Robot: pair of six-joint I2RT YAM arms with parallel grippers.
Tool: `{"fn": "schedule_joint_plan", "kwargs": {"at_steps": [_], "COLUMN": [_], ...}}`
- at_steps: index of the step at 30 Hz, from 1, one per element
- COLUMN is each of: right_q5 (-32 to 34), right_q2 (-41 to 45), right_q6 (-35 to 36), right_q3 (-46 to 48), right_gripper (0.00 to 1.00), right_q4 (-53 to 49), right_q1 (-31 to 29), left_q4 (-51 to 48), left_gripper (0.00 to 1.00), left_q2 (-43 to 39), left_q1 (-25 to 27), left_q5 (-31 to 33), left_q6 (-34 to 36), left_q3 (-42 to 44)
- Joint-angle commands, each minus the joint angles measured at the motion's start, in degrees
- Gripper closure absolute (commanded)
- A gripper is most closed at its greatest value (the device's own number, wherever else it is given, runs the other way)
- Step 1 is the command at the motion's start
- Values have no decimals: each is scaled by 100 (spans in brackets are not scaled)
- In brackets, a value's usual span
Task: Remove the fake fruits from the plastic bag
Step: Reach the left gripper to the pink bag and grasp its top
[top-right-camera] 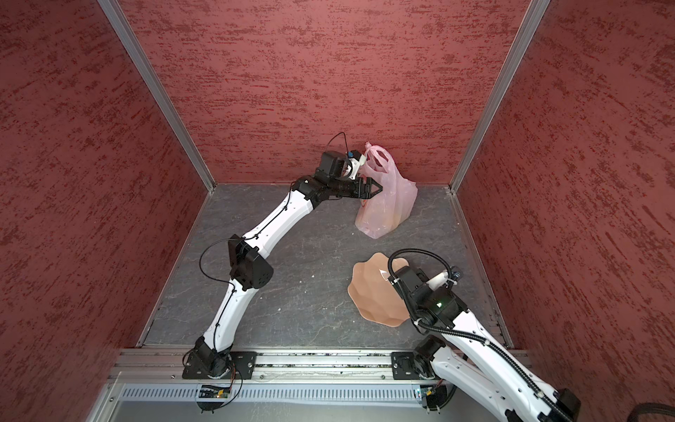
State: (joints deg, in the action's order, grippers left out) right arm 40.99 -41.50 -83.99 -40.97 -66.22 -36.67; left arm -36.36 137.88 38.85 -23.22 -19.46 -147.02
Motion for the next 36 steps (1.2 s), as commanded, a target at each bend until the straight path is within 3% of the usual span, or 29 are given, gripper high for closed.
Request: {"fn": "schedule_joint_plan", "kwargs": {"at_steps": [1, 5, 8, 12, 18, 23, 27, 33, 36], "right_q5": [456, 539, 533, 569, 692, 605, 487, 350, 269], "right_q2": [245, 400, 373, 193, 37, -33, -111, -325, -490], "right_q6": [2, 305, 560, 796, 1225, 1649, 1956, 2403, 2611], "right_q3": [-213, -248, -222, -248, -323, -321, -296, -365, -427], "right_gripper": [18, 18, 18, 17, 14, 14, 14, 14, 14], "right_q4": [-219, -45, 205, 418, 778, 1167, 1488, 1962, 2198], "right_q1": [19, 19, 19, 23, 79, 245, 371, 549, 634], "left_q4": [180, 370, 968, 1572, 1868, 2140, 2406, 2510, 2609], "left_gripper": [10, 13, 16, 19, 19, 12, 10, 33, 50], "left_q2": [352, 638, 704, 806, 1035, 1139, 1223, 1224, 1176], "left_q1": [158, 286, 381, 388, 328, 314, 266, 178, 175], "left_q5": [242, 770, 1519, 2004, 2136, 2278, 2041, 1241, 1080], "left_q6": [500, 772, 1011, 1066, 1162, 1298, 1303, 1052, 953], "left_q3": [-115, -72, 278, 459, 399, 394, 394, 449, 571]}}
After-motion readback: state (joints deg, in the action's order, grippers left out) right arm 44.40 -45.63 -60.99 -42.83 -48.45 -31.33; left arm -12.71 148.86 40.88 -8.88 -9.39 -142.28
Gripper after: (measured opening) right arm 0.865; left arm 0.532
